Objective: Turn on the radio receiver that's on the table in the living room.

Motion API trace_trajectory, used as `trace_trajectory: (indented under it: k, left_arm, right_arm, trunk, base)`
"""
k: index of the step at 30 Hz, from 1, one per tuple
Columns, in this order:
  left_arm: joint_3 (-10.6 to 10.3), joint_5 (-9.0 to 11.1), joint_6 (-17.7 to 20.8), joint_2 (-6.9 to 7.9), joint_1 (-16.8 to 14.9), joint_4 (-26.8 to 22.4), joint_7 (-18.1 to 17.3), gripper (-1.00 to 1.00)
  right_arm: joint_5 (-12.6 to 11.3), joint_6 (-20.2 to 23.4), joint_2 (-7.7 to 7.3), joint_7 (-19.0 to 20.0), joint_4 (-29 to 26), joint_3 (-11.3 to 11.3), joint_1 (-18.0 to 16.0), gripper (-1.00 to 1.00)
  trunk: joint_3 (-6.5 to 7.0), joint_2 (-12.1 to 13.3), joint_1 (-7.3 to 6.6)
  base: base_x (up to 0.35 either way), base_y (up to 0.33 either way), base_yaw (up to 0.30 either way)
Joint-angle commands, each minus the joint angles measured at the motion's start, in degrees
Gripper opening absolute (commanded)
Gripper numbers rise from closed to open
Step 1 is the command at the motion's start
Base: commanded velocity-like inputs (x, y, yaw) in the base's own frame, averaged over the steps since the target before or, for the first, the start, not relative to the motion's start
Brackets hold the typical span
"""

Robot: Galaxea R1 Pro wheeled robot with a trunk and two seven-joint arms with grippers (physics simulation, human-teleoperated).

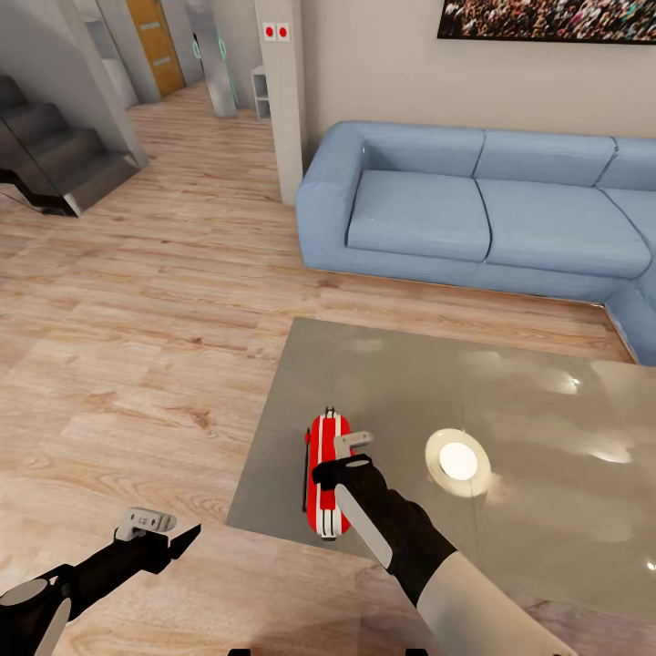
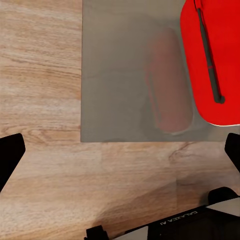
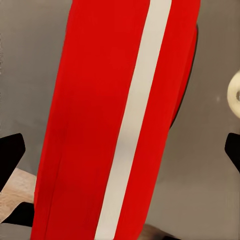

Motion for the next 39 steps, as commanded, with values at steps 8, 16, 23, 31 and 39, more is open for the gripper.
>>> trace_trajectory:
  k: [8, 16, 23, 31, 39]
  left_arm:
    - [0.00, -0.03, 0.00, -0.03, 0.00, 0.00, 0.00, 1.00]
    - [0.00, -0.01, 0.00, -0.04, 0.00, 0.00, 0.00, 1.00]
    - [0.00, 0.00, 0.00, -0.04, 0.00, 0.00, 0.00, 1.00]
    - [0.00, 0.00, 0.00, -0.04, 0.00, 0.00, 0.00, 1.00]
    - [0.00, -0.01, 0.00, -0.04, 0.00, 0.00, 0.00, 1.00]
  right_arm:
    - [0.00, -0.31, 0.00, 1.91, 1.02, 0.06, 0.00, 1.00]
    - [0.00, -2.55, 0.00, 2.39, 3.95, 0.08, 0.00, 1.00]
    - [0.00, -3.63, 0.00, 2.43, 4.68, 0.09, 0.00, 1.00]
    - [0.04, -3.94, 0.00, 2.44, 5.18, 0.07, 0.00, 1.00]
    - [0.01, -5.18, 0.00, 2.47, 6.06, 0.17, 0.00, 1.00]
  trunk:
    - [0.00, 0.00, 0.00]
    - [0.00, 0.00, 0.00]
    - [0.00, 0.00, 0.00]
    - [0.00, 0.00, 0.00]
    - [0.00, 0.00, 0.00]
  base:
    - [0.000, 0.000, 0.000]
    - [0.000, 0.000, 0.000]
    - [0.000, 0.000, 0.000]
    - [0.000, 0.000, 0.000]
    - [0.000, 0.000, 0.000]
